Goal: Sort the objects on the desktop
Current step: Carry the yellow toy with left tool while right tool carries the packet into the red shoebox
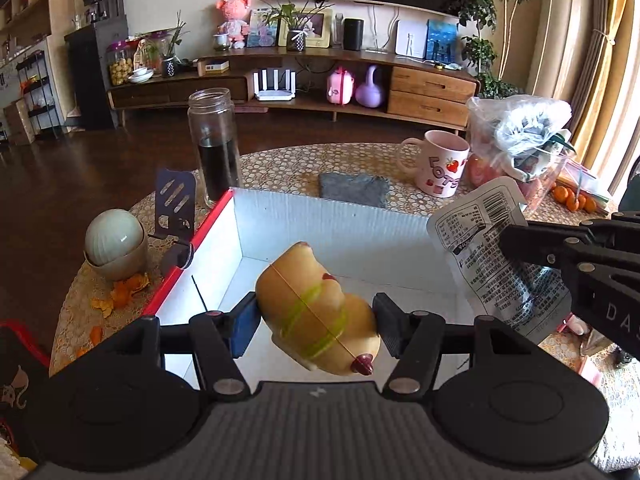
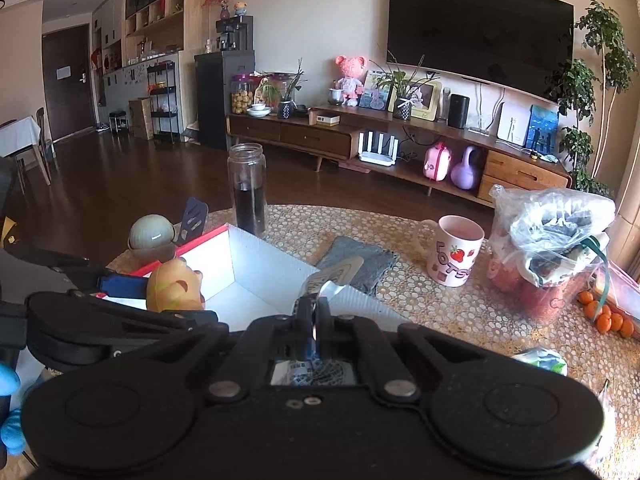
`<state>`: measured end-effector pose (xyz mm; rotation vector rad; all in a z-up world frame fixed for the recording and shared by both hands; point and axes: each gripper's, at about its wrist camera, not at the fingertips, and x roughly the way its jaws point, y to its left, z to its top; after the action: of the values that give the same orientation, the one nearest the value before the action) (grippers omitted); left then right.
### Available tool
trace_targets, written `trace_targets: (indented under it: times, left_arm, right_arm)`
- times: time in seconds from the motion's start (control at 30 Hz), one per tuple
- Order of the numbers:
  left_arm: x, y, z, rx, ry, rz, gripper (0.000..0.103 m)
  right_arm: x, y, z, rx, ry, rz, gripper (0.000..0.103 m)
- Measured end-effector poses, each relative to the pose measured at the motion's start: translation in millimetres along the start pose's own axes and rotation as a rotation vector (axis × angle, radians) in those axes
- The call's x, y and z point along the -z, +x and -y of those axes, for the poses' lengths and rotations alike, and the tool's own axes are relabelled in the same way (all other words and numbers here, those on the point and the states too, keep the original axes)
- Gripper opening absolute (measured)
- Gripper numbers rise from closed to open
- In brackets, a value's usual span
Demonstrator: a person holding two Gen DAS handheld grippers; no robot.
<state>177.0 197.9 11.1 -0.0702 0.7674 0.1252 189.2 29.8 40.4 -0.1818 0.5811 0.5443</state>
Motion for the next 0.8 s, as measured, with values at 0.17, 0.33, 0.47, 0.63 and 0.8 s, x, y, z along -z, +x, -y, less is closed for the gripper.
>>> trace_targets:
  times: [0.17, 0.33, 0.47, 0.63, 0.8]
  left_arm:
    - [0, 29, -5, -0.04, 0.007, -0.038, 0.061]
    - [3, 53, -7, -0.033, 0.017, -0.093, 0.061]
    - [8, 70, -2, -0.024, 0.052, -0.141, 0.061]
    - [15, 86, 5, -0.033, 0.103, -0.183, 0.061]
    - [17, 93, 9, -0.031, 0.139, -0.208, 0.061]
  right_arm:
    - [-3, 24, -5, 0.009, -0.017, -0.018, 0.001]
    - [6, 52, -8, 0.018, -0.013, -0.098, 0.001]
    - [15, 72, -11, 0.025, -0.025, -0.175, 0.001]
    - [23, 89, -12, 0.039, -0.047, -0.222, 0.001]
    - [27, 101, -11, 0.037, -0.049, -0.256, 0.001]
